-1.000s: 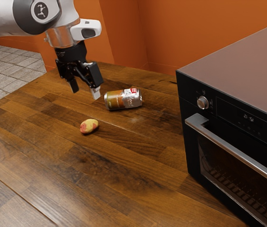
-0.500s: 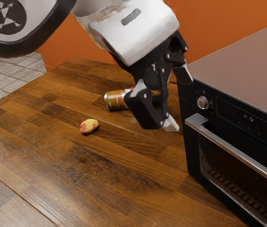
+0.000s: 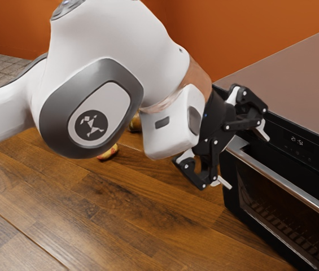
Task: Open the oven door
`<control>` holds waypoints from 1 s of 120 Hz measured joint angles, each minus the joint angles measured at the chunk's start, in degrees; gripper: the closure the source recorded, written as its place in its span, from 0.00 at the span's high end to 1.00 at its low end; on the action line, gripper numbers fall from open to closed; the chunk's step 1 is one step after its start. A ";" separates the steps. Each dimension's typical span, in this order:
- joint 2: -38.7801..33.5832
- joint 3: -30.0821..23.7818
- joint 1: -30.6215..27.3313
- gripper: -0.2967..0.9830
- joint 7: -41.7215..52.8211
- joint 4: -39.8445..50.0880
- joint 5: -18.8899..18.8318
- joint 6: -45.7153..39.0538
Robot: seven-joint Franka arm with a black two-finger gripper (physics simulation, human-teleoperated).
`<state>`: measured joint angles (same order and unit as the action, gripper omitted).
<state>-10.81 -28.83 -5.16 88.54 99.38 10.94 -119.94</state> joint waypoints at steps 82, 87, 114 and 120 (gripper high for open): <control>4.57 -0.13 0.01 0.77 25.00 0.39 0.62 -1.30; 5.09 -0.30 -0.02 0.77 25.60 0.11 0.61 -1.20; 5.53 -0.44 0.06 0.77 28.15 1.01 0.96 -1.06; 5.55 -0.44 0.04 0.77 28.58 1.12 1.10 -1.12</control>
<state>-5.26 -29.27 -5.12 117.11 100.50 12.03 -121.06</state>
